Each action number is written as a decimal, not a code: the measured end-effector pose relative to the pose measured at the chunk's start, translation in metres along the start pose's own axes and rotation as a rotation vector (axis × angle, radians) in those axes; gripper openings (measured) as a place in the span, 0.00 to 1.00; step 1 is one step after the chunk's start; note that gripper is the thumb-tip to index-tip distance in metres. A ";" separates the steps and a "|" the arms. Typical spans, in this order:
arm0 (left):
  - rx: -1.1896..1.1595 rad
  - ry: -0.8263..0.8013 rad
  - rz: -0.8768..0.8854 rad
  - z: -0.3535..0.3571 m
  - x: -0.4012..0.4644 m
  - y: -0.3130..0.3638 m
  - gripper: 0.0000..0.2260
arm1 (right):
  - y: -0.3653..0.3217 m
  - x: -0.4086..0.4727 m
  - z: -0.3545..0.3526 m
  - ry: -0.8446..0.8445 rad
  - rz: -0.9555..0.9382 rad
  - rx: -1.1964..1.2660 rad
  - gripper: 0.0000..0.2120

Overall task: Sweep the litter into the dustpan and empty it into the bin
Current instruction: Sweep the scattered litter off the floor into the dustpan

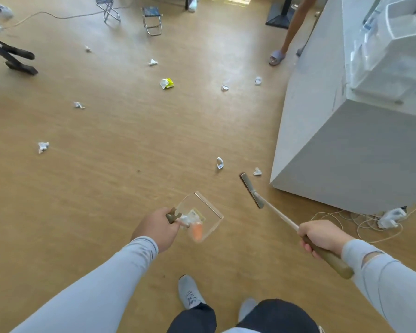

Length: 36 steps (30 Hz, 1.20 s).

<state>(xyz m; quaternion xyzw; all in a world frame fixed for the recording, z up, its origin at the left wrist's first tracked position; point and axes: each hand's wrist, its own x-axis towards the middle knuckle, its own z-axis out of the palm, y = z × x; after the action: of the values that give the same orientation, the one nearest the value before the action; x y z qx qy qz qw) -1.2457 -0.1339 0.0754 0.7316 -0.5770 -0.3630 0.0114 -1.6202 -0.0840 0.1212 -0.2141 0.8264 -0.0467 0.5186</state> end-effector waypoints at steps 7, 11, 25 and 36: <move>0.023 -0.030 -0.014 -0.017 0.071 0.036 0.13 | -0.085 0.053 -0.023 0.022 0.061 0.034 0.06; 0.051 -0.040 -0.033 -0.018 0.112 0.070 0.15 | -0.126 0.104 -0.050 0.016 0.075 0.023 0.06; 0.121 -0.145 -0.080 0.016 0.269 0.165 0.16 | -0.227 0.301 -0.093 0.058 -0.062 -0.175 0.12; 0.230 -0.212 -0.101 0.004 0.338 0.157 0.17 | -0.221 0.287 -0.044 -0.118 0.017 -0.146 0.09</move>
<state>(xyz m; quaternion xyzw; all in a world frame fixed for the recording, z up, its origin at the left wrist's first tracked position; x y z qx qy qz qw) -1.3555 -0.4726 -0.0339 0.7136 -0.5752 -0.3699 -0.1518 -1.6973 -0.4057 -0.0329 -0.2468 0.7973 0.0309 0.5499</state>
